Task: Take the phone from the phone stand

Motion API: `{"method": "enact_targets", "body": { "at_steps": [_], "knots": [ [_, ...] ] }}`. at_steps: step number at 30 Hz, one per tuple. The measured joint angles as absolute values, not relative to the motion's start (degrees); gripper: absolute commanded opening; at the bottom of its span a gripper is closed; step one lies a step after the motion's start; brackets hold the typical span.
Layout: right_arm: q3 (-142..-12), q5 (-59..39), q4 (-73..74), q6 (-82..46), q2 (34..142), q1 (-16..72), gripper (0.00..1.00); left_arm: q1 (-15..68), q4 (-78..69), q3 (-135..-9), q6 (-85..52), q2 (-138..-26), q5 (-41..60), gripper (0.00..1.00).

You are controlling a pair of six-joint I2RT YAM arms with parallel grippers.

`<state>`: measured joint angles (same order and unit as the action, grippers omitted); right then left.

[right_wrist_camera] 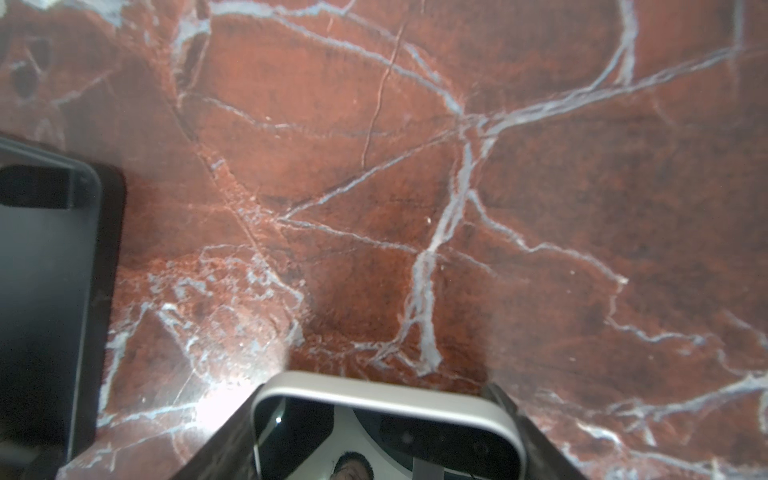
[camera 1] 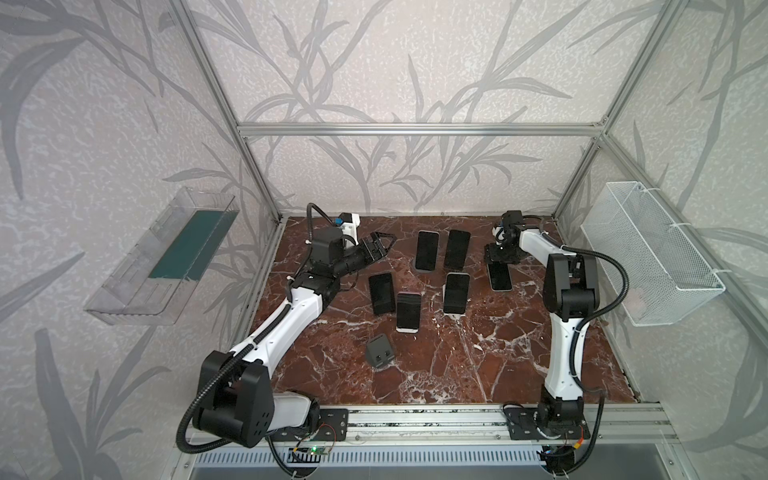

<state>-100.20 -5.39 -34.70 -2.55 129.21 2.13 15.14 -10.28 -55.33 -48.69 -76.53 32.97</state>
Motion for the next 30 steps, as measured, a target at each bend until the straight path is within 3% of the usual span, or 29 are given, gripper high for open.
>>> {"method": "enact_targets", "body": {
  "at_steps": [30],
  "knots": [
    [-103.35,-8.95,-37.85,-7.20,130.69,3.51,0.79,14.87,-13.69,-54.57,-51.48,-77.36,34.44,0.89]
  ]
}}
